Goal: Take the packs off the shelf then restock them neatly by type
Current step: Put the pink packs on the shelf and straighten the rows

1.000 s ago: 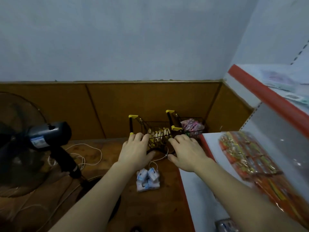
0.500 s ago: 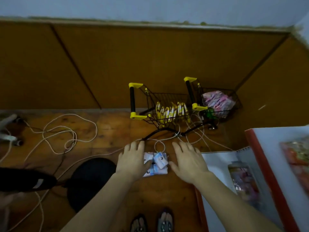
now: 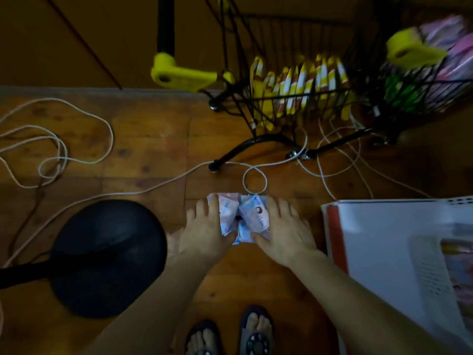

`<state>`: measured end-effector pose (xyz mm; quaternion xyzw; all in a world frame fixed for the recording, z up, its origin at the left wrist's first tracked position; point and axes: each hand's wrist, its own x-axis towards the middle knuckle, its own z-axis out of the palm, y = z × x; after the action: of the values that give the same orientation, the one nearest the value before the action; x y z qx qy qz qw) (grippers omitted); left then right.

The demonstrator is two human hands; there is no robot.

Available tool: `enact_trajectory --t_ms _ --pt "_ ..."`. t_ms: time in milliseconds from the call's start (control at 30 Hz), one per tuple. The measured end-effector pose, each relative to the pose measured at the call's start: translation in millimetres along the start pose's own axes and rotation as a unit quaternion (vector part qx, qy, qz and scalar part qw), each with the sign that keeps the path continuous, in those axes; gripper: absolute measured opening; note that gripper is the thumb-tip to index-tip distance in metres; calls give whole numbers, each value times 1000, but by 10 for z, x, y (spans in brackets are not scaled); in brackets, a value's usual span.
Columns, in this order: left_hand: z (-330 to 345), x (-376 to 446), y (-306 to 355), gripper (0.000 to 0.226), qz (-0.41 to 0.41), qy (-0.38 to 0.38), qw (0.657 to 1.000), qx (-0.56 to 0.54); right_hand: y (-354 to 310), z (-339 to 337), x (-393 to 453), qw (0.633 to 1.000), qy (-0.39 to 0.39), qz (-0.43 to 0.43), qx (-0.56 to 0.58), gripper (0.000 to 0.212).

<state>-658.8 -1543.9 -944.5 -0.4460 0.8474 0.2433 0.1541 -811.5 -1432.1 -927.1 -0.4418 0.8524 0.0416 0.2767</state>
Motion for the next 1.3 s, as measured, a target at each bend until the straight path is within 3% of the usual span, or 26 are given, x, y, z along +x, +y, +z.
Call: enact_trajectory --t_ms 300,600,833,1167,1300 --pt "1172 730 -260 104 -18 22 999 -30 255 1112 792 998 -24 22 55 112" --pt "1173 802 -326 101 -31 14 998 -58 215 1157 863 1000 -7 7 17 104" --pt "-14 80 -97 98 42 0 998 -48 68 -15 74 999 0 -28 17 104" --pt "-2662 -977 754 91 204 -19 979 -8 -178 -2659 -1254 997 37 -68 22 87" --pt "-3725 -1332 1184 93 234 -4 972 11 -266 -3667 -1739 996 57 -66 23 91"
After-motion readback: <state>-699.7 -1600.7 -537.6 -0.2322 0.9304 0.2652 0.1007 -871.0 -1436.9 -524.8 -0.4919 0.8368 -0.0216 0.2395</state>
